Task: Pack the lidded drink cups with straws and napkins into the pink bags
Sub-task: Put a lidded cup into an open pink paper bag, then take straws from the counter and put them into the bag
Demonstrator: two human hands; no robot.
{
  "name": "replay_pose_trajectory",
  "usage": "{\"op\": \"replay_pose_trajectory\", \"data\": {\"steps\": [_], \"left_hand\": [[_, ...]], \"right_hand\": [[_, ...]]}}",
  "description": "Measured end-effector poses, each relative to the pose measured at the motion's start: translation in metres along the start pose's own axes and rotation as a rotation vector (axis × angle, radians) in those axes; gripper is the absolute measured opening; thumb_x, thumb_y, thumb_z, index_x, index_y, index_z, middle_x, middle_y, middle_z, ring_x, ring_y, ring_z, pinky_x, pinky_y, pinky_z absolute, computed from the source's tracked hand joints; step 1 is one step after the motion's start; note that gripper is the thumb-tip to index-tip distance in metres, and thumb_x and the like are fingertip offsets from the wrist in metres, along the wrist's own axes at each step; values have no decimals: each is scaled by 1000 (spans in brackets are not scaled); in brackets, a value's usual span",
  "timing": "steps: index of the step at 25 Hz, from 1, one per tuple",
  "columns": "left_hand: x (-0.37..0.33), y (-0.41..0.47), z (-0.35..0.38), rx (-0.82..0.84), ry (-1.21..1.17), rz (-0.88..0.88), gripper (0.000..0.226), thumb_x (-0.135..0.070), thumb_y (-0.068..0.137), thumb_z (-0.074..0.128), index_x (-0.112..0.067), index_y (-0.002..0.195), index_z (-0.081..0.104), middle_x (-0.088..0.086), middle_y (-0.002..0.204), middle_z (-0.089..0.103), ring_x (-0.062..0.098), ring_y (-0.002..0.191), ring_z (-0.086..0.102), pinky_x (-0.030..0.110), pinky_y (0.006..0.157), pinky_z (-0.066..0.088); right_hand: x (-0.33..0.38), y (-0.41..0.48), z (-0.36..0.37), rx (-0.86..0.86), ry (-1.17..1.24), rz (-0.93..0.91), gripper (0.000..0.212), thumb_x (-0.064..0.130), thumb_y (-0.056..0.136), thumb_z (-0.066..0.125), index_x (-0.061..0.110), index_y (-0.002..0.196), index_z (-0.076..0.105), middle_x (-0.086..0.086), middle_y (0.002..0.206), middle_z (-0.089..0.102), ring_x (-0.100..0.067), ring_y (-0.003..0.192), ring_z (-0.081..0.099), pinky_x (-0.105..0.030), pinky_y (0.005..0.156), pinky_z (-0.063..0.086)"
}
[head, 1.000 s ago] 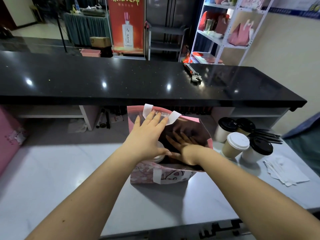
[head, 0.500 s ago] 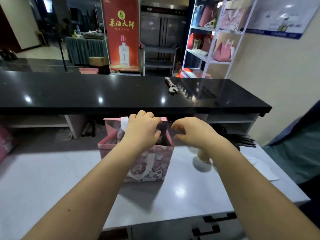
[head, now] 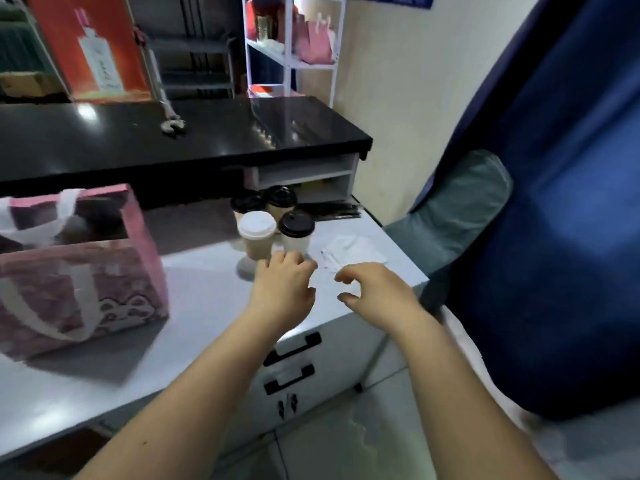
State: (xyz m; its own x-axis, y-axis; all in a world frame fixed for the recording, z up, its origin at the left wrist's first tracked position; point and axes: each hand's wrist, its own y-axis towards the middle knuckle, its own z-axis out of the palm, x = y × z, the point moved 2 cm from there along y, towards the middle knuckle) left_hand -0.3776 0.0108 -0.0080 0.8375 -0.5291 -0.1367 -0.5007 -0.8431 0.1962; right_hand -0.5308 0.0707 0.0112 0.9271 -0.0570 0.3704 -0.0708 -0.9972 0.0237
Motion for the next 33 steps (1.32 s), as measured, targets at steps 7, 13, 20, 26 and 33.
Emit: {"op": "replay_pose_trajectory", "data": {"steps": [7,13,20,26,33], "left_hand": [[-85,-16,89,232,-69,6,52,-36,90,51,-28,140,40,-2,136,46,24,126,38,40,99,33],[-83,27,130,321,-82,-7,50,-36,88,53,-29,137,45,-3,134,49,23,125,40,39,98,35],[-55,180,128,200,-132,-45,46,-34,90,52,-28,136,46,-2,134,49,25,125,40,39,97,34],[-40,262,143,168,-181,-74,43,-31,92,49,-25,134,46,0,131,50,25,122,41,39,96,35],[-32,283,184,253,-116,-283,38,-26,91,46,-20,129,48,2,125,52,27,116,44,38,90,35]], "right_hand": [[-115,-55,37,3,12,168,35,26,87,62,27,121,60,5,124,59,-18,122,44,-32,93,42],[-155,-30,51,19,73,200,34,25,87,63,25,121,61,7,123,60,-17,121,44,-33,97,41],[-171,110,23,22,21,166,35,28,90,59,26,125,58,9,127,57,-14,124,39,-27,95,34],[-191,204,12,-11,8,181,32,27,90,61,26,122,59,10,125,59,-15,122,42,-27,93,35],[-227,270,27,108,34,145,32,25,90,60,27,122,60,10,126,58,-14,125,40,-30,96,38]]}}
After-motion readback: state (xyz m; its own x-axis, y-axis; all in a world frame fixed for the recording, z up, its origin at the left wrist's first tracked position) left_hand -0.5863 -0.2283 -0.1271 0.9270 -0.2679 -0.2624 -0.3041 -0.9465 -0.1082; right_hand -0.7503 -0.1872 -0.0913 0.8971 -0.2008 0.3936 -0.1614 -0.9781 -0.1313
